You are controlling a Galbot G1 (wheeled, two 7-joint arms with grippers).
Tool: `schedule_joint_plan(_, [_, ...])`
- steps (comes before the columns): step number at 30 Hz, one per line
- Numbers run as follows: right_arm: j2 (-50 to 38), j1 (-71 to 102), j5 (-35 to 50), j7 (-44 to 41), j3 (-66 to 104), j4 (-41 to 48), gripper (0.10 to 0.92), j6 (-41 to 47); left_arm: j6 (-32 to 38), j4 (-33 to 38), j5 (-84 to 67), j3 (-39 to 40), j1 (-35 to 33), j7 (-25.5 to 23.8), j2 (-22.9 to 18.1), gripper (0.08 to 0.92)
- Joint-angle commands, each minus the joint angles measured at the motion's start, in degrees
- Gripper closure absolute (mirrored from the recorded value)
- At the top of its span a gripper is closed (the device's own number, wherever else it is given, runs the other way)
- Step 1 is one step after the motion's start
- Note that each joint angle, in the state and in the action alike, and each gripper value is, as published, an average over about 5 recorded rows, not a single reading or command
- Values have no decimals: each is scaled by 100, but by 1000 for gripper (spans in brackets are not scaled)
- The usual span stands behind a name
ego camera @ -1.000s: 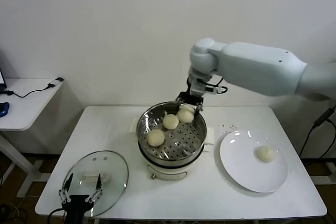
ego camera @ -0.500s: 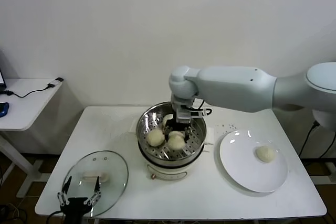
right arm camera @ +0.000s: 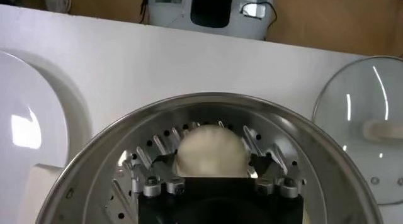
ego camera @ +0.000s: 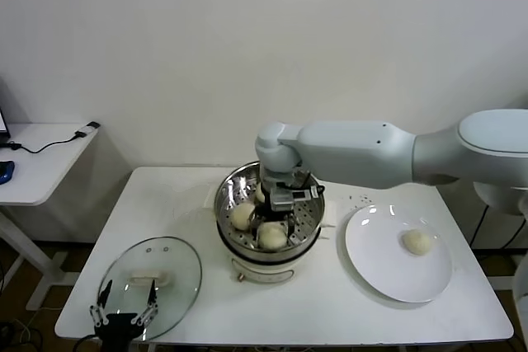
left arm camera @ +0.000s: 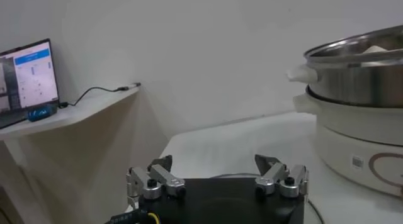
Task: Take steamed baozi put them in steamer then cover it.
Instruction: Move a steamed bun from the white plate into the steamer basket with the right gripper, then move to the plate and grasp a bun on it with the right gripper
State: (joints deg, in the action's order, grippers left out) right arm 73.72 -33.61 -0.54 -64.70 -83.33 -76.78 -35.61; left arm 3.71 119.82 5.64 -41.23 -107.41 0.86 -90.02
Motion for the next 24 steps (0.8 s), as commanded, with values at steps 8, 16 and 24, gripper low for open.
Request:
schedule_joint_plan(8, [-779,-474,285,9,490,2,203,-82,-3,10,22,44,14,1,-18,177])
schedule_joint_plan(16, [-1880,-1219,1615,692,-146,565,203,1399,-7,77,63,86,3,-3,-14,177])
schedule_joint_plan(24, [-3239,-1249,2588,798,-502,109,203,3985,-20,107,54,68,31,-9,-17,177])
